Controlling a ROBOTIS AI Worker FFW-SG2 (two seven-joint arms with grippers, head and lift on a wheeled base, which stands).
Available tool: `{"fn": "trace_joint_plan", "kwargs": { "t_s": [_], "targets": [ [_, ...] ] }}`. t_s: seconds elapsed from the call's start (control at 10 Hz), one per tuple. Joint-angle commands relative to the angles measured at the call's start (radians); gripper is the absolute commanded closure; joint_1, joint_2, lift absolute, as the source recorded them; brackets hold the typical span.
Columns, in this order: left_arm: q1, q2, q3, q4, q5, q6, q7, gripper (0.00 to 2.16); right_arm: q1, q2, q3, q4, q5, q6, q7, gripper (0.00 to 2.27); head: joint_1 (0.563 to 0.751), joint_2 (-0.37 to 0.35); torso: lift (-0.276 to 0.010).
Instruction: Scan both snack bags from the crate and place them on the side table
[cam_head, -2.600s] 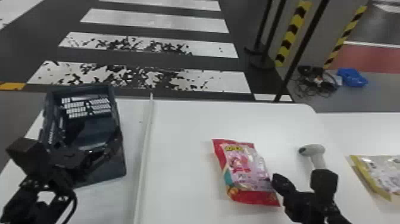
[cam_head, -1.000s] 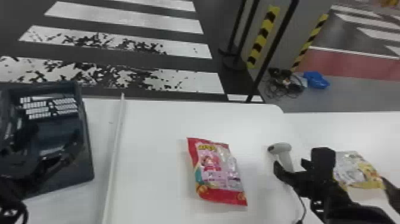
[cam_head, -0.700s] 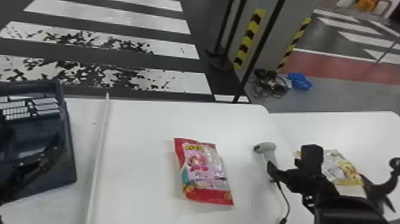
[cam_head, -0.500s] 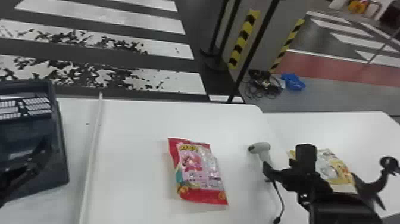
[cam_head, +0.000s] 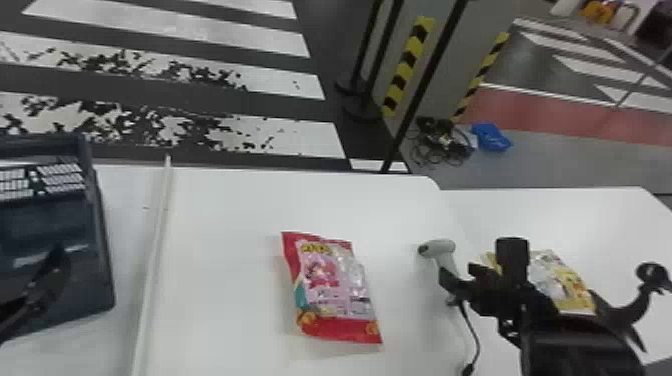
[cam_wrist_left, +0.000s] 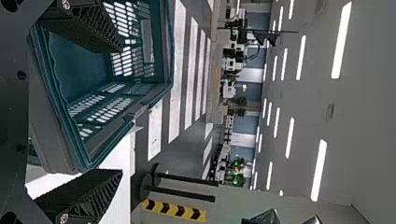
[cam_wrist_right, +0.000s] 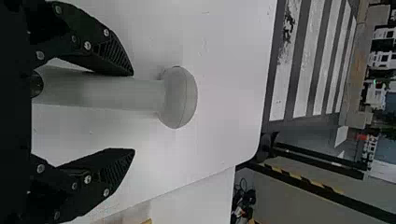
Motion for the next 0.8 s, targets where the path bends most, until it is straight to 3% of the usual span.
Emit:
{"fn": "trace_joint_plan", "kwargs": {
  "t_s": [0.0,0.3,0.7],
  "targets": [
    [0.006,-0.001,0.002,-0.001,-0.003,0.0,0.0,0.08,-0.004,-0.005,0.005,0.01,0.002,-0.021,0.019,0.81,0.695,-0.327,-0.095],
    [0.009,-0.003,0.0,-0.005,-0.003,0.0,0.0,0.08,-0.025,-0.02,0.013,0.017,0.007,0.084,0.062,2.16,0.695,-0.318,-0.095],
    [0.011,0.002,-0.003,-0.005,-0.003,0.0,0.0,0.08,0.03,-0.003,-0.035,-0.141,-0.025,0.206,0.07,2.25,0.695,-0.323,-0.095]
  ]
}}
